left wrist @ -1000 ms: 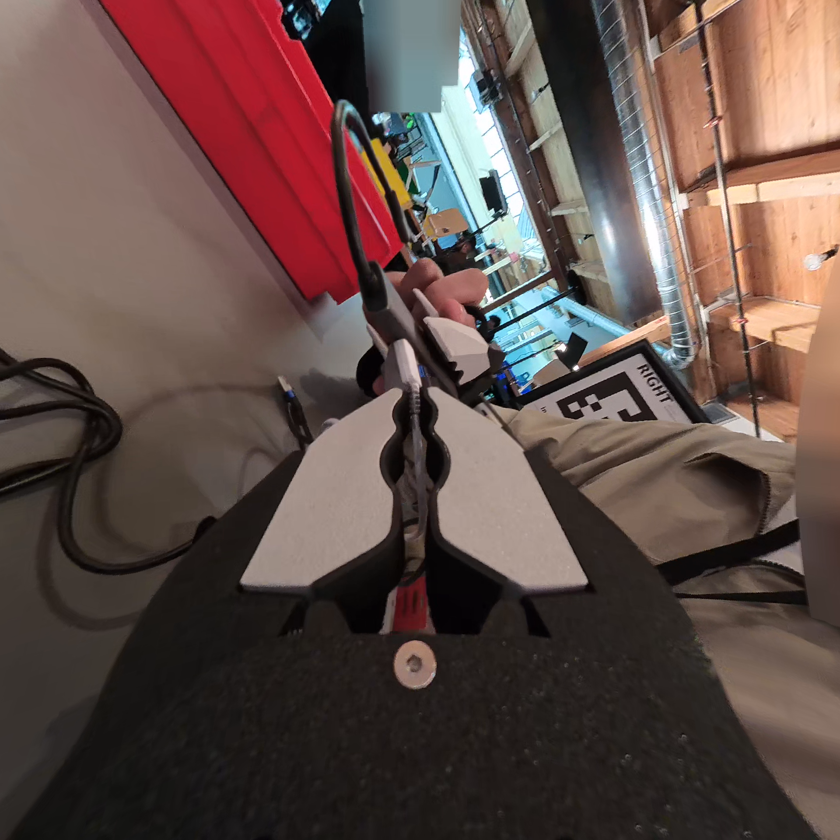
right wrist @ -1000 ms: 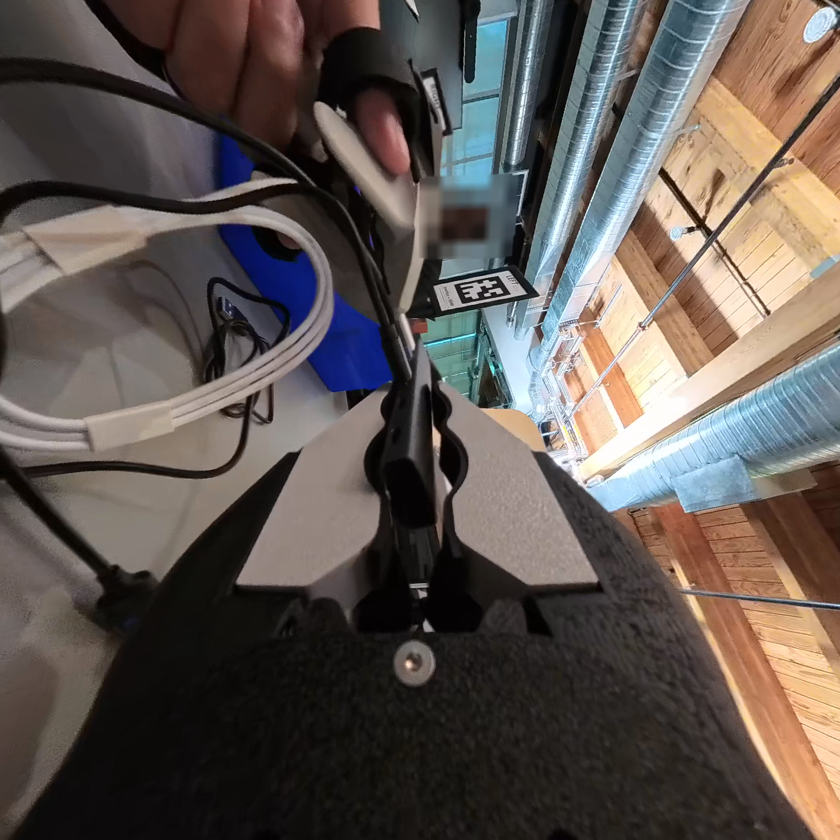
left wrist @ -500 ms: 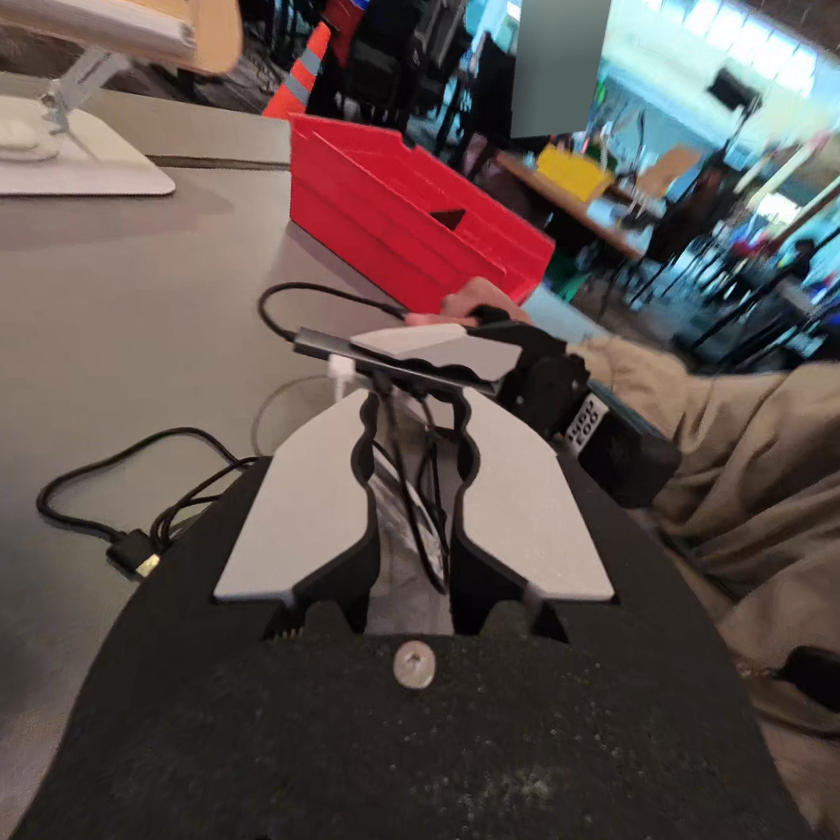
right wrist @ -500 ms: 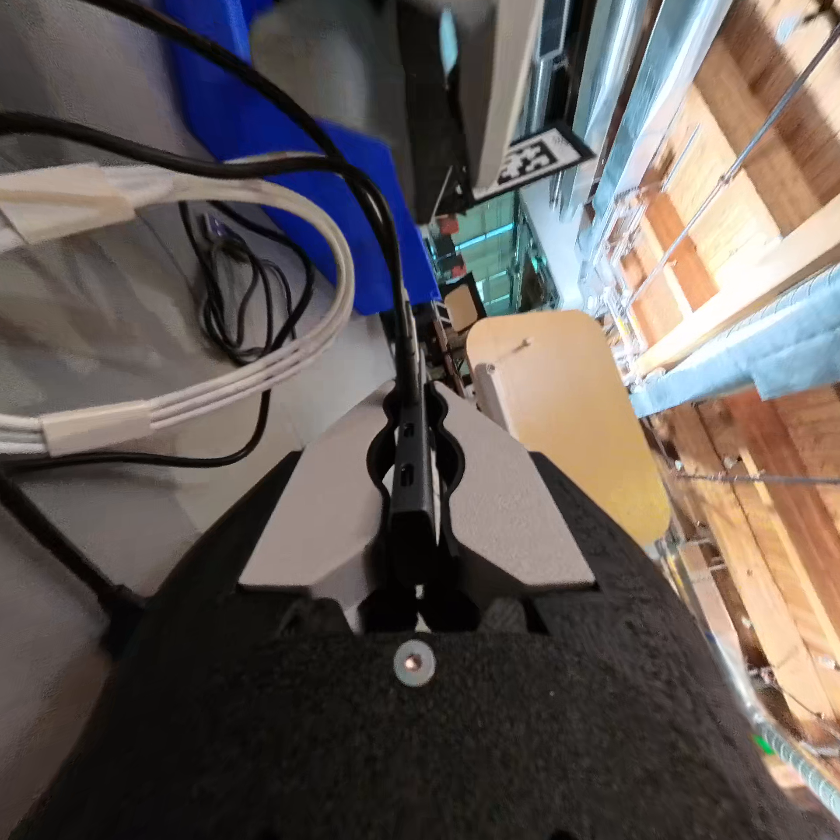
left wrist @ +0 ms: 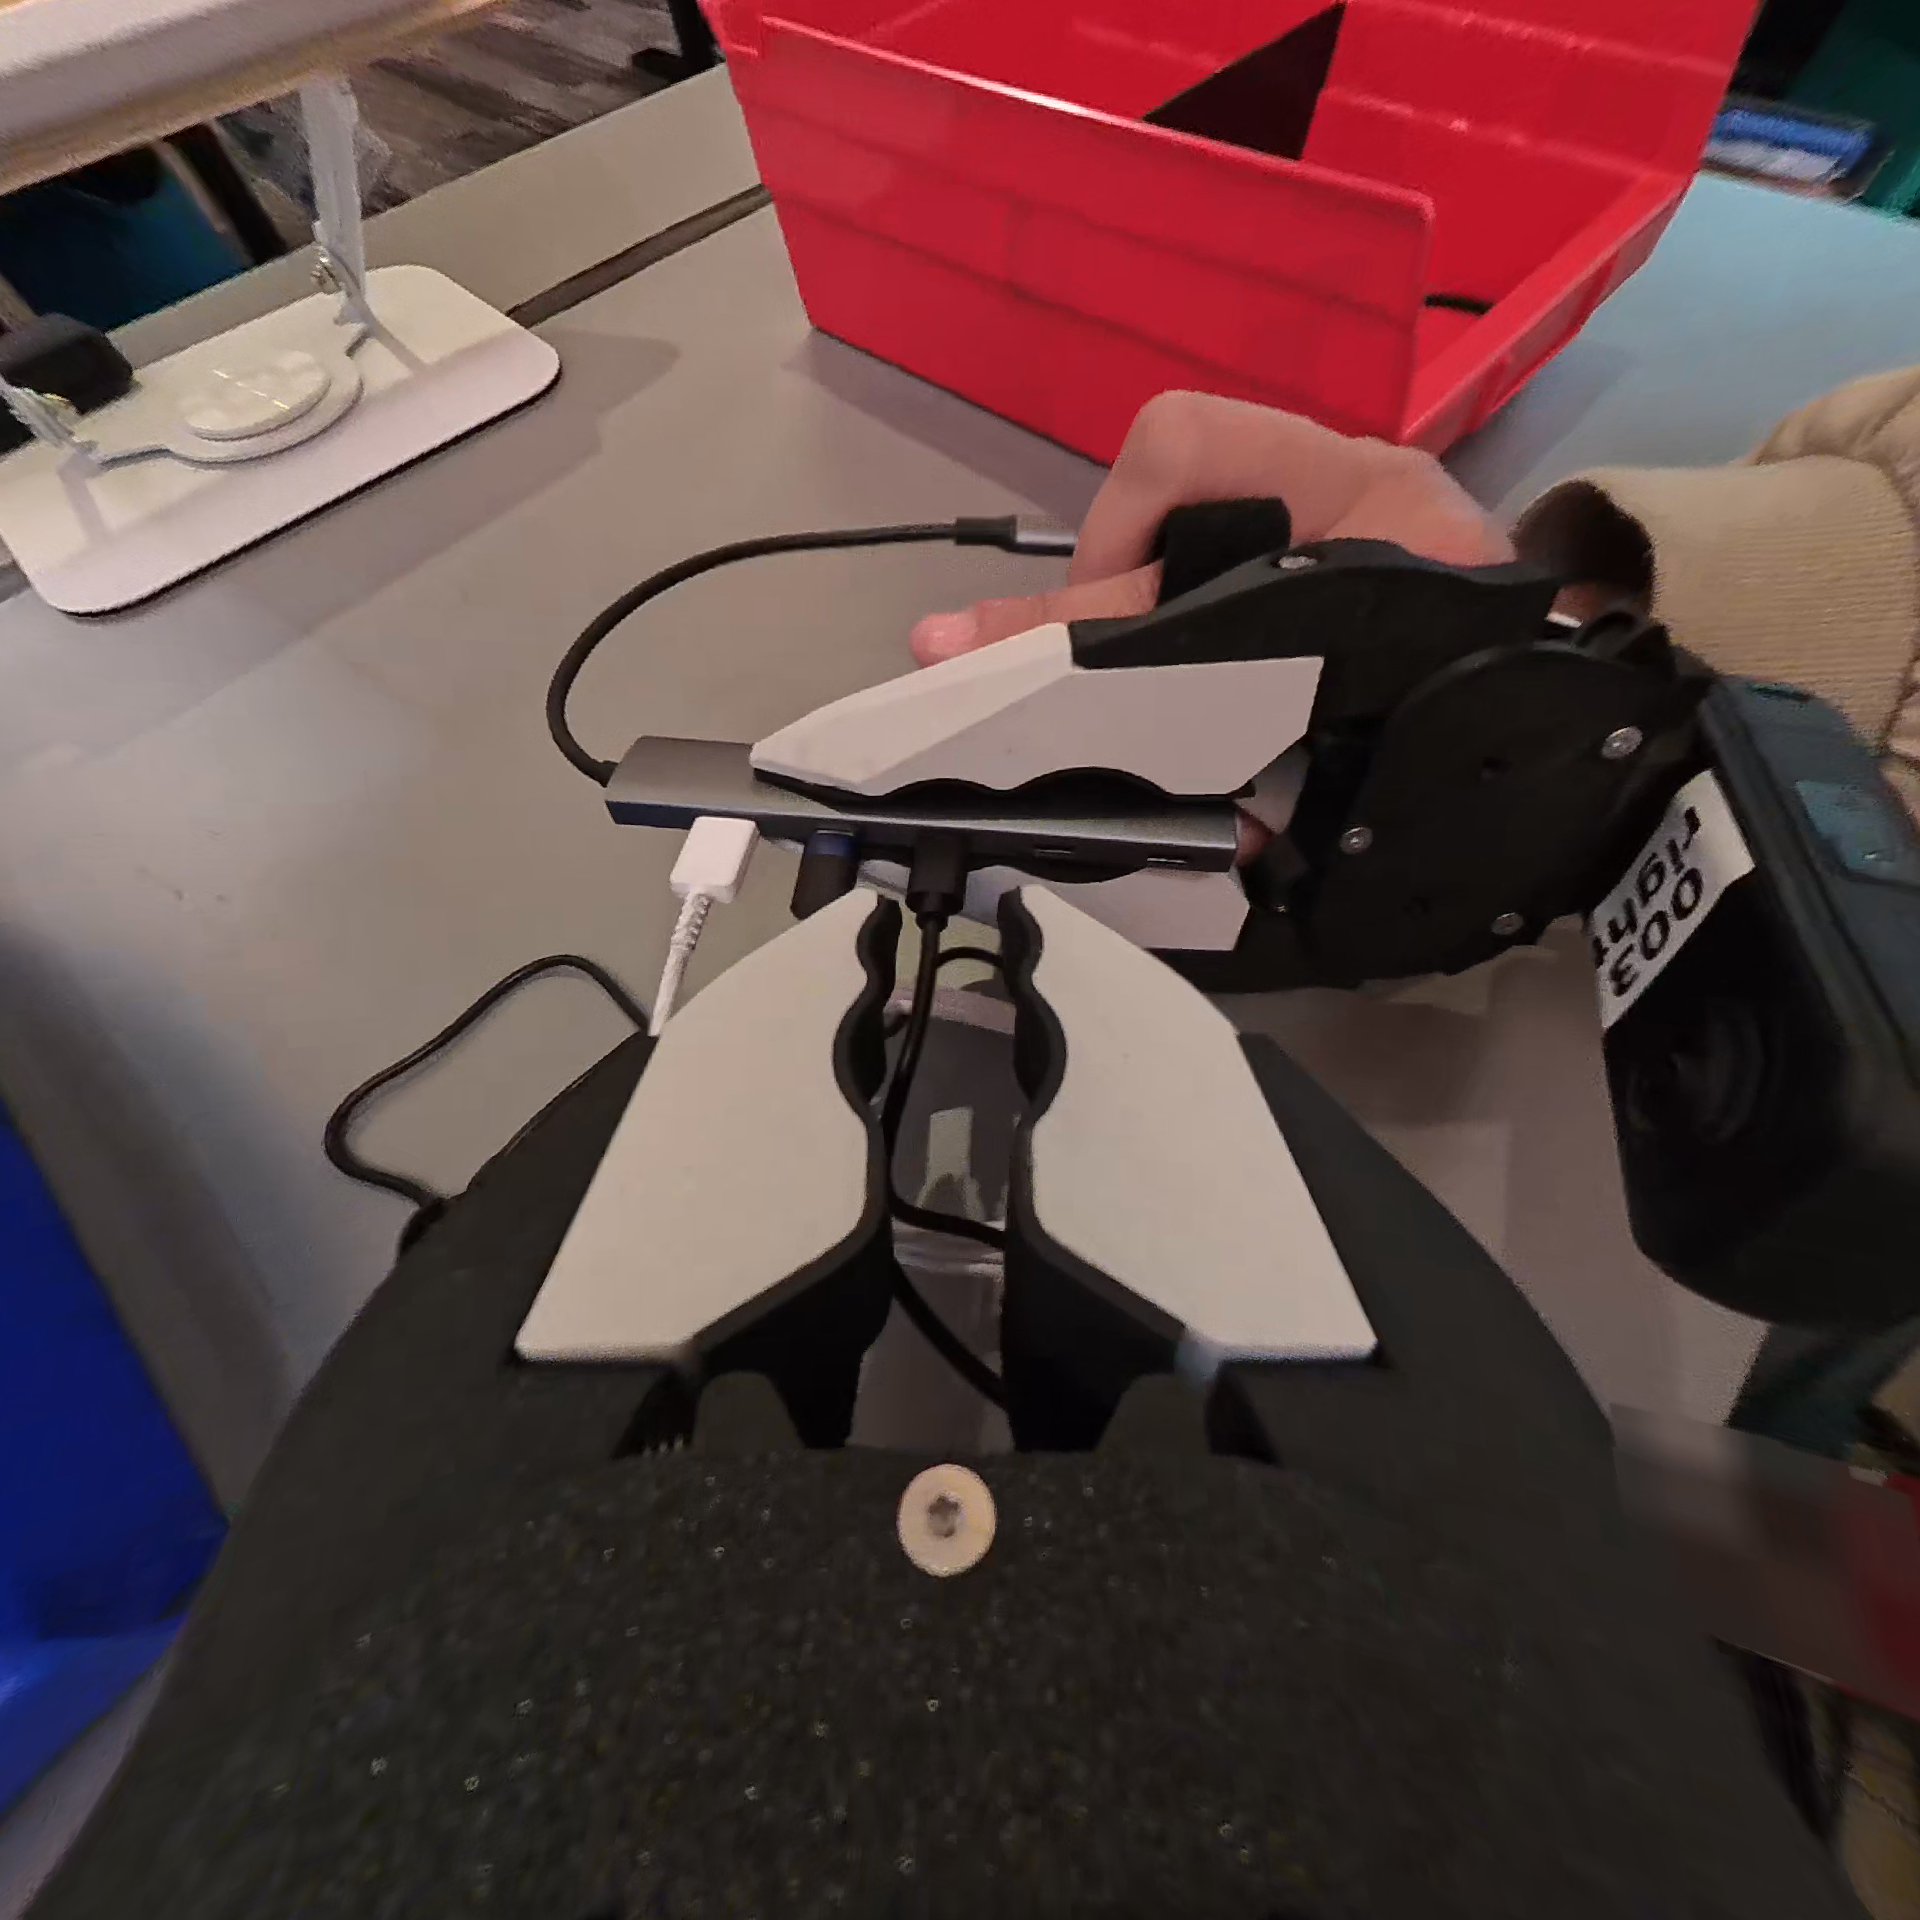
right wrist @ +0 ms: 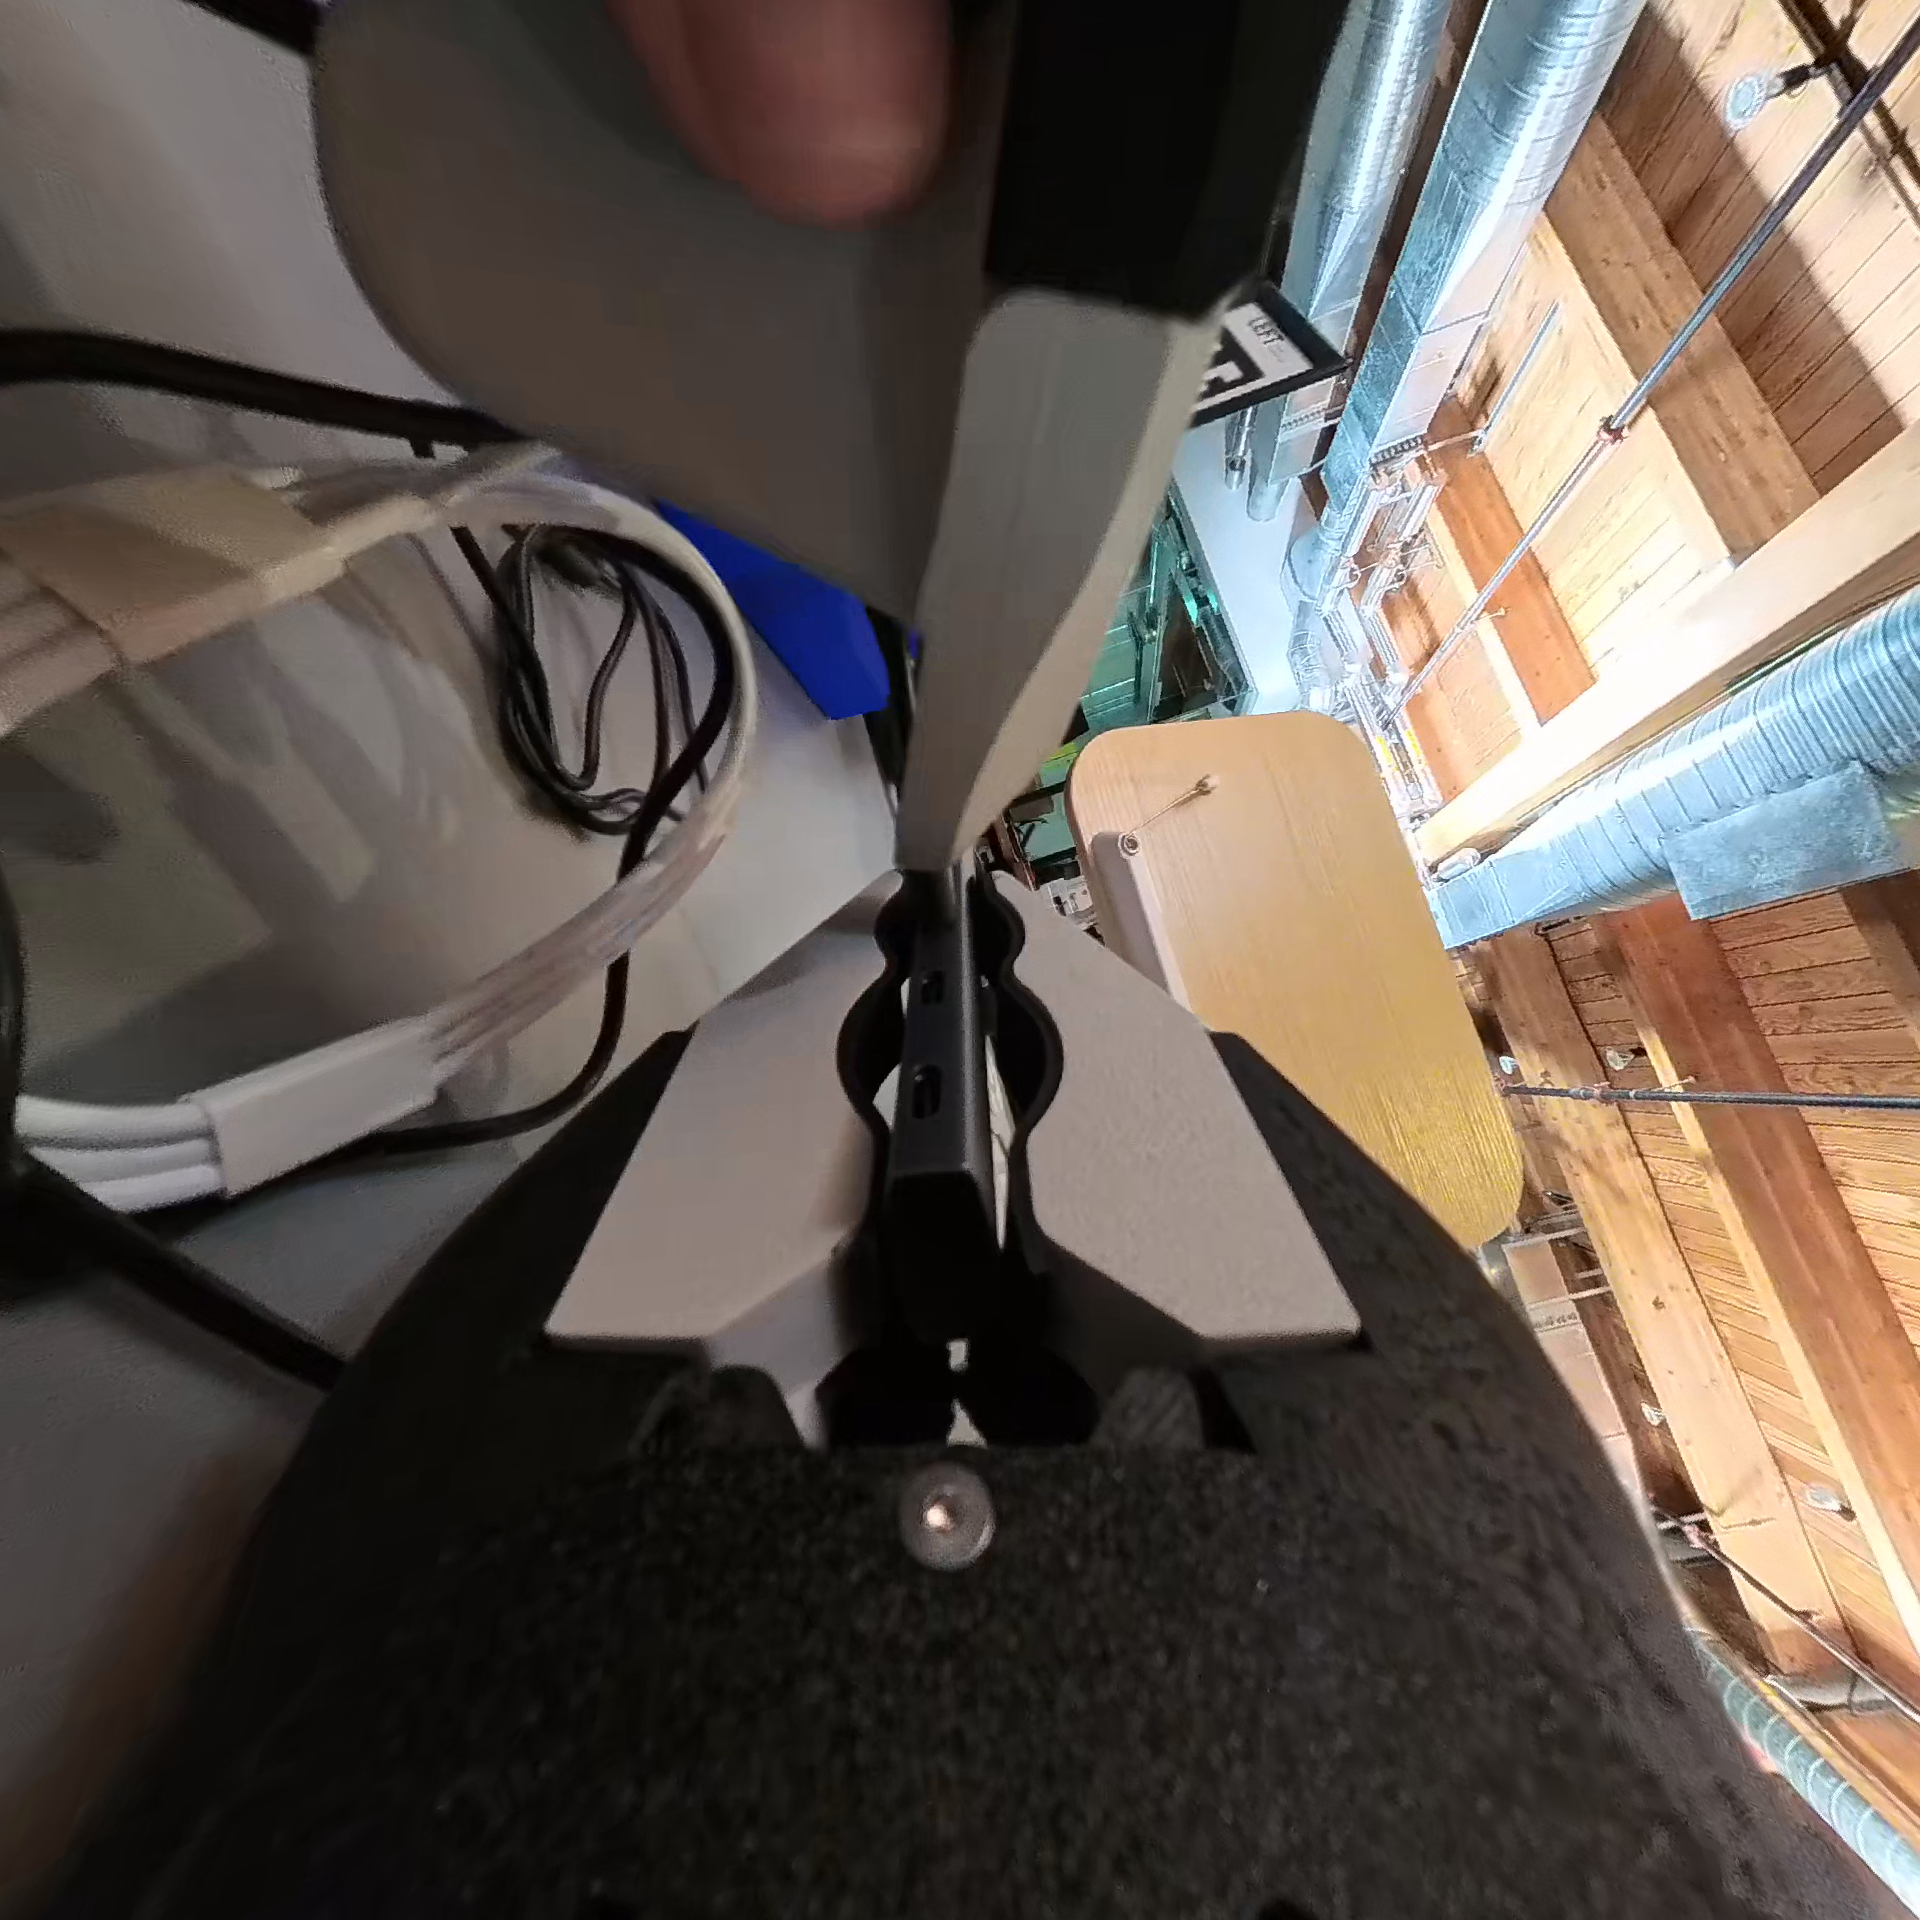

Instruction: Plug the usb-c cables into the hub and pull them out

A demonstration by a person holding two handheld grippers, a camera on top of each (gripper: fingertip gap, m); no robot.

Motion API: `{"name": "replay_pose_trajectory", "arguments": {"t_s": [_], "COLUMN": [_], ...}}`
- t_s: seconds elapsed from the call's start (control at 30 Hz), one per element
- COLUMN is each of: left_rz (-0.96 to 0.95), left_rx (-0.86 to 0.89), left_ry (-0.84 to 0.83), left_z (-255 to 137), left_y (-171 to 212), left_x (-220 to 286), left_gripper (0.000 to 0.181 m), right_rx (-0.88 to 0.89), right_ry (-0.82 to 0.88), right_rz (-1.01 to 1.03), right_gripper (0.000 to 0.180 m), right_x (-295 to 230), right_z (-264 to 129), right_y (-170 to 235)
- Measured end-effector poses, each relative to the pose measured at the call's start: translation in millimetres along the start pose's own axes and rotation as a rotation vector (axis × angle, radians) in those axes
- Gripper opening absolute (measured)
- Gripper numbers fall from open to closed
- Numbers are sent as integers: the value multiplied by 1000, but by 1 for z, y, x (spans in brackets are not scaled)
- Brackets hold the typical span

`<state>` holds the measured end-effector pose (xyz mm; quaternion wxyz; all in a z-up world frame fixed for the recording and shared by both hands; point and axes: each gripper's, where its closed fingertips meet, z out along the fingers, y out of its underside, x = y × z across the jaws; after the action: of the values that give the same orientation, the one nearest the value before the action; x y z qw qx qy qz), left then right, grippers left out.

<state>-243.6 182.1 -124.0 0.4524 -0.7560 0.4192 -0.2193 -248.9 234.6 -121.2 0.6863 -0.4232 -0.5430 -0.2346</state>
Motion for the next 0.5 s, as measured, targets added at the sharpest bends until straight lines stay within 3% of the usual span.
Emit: {"name": "replay_pose_trajectory", "arguments": {"t_s": [0.3, 0.4, 0.5], "left_rz": [58, 58, 92], "left_rx": [-38, 8, -1], "left_ry": [-107, -98, -79], "left_z": [1, -10, -16], "left_y": [2, -7, -6], "left_x": [-4, -3, -2], "left_gripper": [8, 8, 8], "right_rx": [9, -134, -112], "right_ry": [11, 9, 25], "right_rz": [-19, 47, 135], "right_gripper": [9, 9, 9], "right_x": [1, 6, 15], "right_z": [0, 9, 8], "right_y": [-2, 32, 34]}}
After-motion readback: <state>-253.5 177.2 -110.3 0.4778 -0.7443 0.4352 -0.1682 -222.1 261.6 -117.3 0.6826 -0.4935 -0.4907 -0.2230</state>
